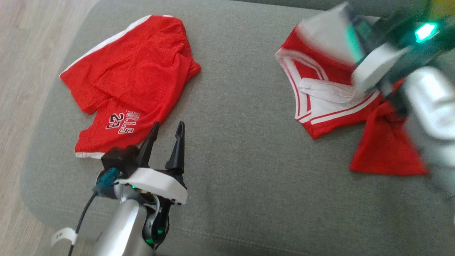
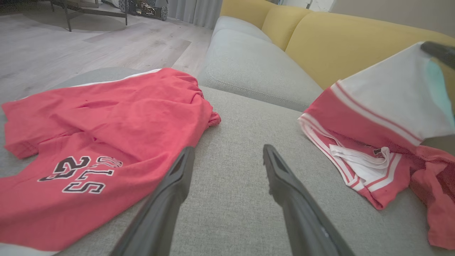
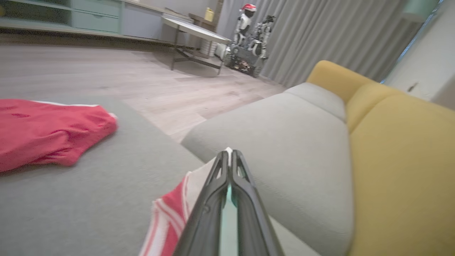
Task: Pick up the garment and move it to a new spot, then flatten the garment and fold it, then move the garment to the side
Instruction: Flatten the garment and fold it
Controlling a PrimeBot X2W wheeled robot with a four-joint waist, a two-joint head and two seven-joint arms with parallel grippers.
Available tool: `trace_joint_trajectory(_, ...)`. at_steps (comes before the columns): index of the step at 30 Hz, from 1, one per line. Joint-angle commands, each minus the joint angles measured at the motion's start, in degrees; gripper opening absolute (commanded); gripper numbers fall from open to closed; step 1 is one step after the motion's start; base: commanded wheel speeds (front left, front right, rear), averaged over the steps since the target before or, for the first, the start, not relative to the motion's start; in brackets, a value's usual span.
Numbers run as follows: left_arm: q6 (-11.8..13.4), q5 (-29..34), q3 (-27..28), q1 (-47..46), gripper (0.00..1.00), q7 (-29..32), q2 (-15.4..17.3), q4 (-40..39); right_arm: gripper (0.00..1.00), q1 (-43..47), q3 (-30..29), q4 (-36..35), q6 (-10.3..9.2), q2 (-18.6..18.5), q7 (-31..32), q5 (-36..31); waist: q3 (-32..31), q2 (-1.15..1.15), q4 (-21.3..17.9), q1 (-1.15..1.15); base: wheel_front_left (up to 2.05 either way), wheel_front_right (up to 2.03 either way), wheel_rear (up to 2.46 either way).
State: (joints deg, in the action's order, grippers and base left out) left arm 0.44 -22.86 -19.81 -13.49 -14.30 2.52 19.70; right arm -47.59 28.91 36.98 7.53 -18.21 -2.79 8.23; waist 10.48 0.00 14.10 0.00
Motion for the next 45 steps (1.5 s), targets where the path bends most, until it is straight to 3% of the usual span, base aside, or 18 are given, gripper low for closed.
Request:
trace_joint_trajectory(1,-0.2,-0.1,1.5,-2.0,1.00,-0.7,0.4,-2.0,0.00,-2.8,-0.2,-2.1,-0.04,-0.8,0.6,0.5,0.4,0.00,0.4,0.00,0.00,0.00,0.00)
trace_joint_trajectory(2,-0.3,-0.4,1.1,-2.3,1.00,-0.7,0.4,-2.2,0.00,-6.1,-0.9,-2.3,-0.04,-4.3,2.7,1.0,1.3,0.00,1.0,0.00,0.00,0.00,0.00)
trace_joint_trajectory(5,-0.5,-0.8,0.3,-2.7,1.00,-0.7,0.4,-2.1,0.00,-11.2,-1.3,-0.6,-0.04,-9.3,5.0,0.5,2.8,0.00,2.4,0.00,0.00,0.00,0.00)
trace_joint_trajectory(10,-0.6,-1.6,-0.9,-3.9,1.00,-0.7,0.4,-2.2,0.00,-19.1,-4.1,6.4,-0.04,-15.1,6.8,-1.3,6.0,0.00,5.3,0.00,0.00,0.00,0.00)
trace_joint_trajectory(12,-0.7,-1.9,-1.4,-4.5,1.00,-0.7,0.4,-2.3,1.00,-21.7,-6.4,10.3,-0.04,-15.9,7.4,-3.3,7.2,0.00,6.3,0.00,0.00,0.00,0.00)
trace_joint_trajectory(20,-0.5,-2.2,-1.5,-5.5,1.00,-0.7,0.4,-2.1,1.00,-26.5,-10.8,19.6,-0.04,-11.2,4.6,-8.2,9.2,0.00,6.4,0.00,0.00,0.00,0.00)
trace_joint_trajectory(30,-0.3,-0.8,-0.2,-4.8,1.00,-0.7,0.4,-1.8,1.00,-20.6,-14.2,23.0,-0.04,-3.0,-7.0,-7.5,3.8,0.00,0.6,0.00,0.00,0.00,0.00)
trace_joint_trajectory(37,-0.4,1.0,1.8,-2.8,1.00,-0.7,0.4,-1.6,1.00,-9.4,-16.1,18.1,-0.04,3.0,-11.3,-4.2,-1.4,0.00,-5.8,0.00,0.00,0.00,0.00)
trace_joint_trajectory(45,0.2,2.0,4.1,0.4,1.00,-0.7,0.4,-1.8,1.00,10.2,-19.8,3.9,-0.04,8.0,-12.0,-0.6,-6.5,0.00,-11.6,0.00,0.00,0.00,0.00)
